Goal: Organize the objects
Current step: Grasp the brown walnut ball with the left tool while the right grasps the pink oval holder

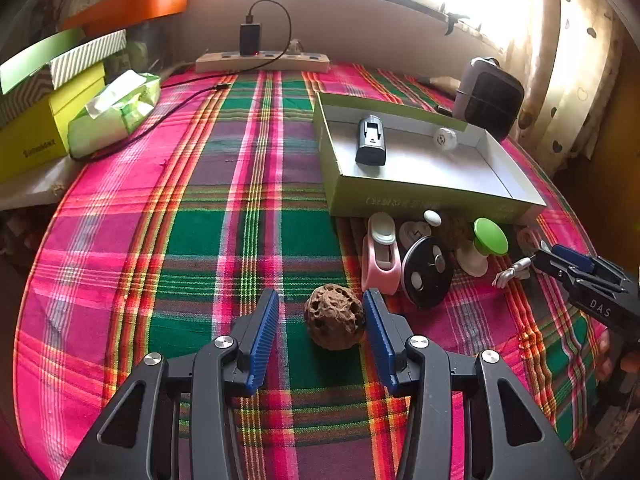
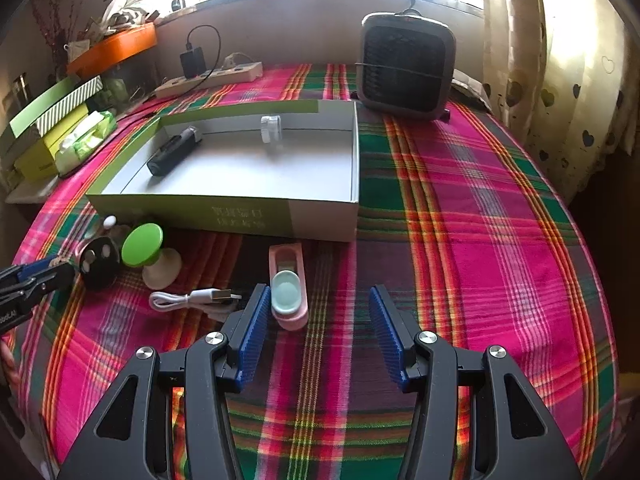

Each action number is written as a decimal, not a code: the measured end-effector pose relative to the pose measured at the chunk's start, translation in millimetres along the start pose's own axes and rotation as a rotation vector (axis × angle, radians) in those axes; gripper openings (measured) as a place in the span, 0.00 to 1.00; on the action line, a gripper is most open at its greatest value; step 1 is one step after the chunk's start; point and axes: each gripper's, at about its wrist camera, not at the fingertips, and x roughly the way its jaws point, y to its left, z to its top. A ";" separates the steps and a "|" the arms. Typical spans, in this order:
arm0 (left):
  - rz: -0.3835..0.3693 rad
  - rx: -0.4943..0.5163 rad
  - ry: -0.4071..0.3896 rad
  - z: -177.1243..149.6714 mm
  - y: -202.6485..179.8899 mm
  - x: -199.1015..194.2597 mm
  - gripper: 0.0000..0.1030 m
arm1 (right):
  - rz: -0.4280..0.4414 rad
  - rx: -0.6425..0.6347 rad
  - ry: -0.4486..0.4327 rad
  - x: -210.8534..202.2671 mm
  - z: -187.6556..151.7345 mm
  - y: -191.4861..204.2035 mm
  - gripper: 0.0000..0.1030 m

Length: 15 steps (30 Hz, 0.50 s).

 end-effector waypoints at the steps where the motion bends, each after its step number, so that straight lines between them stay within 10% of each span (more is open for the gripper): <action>1: 0.005 0.003 -0.001 0.3 -1.0 0.4 0.41 | 0.005 -0.003 0.002 1.0 0.2 0.3 0.50; 15: 0.022 0.001 -0.014 0.8 -1.1 2.5 0.41 | 0.009 -0.034 0.013 8.9 5.7 3.6 0.49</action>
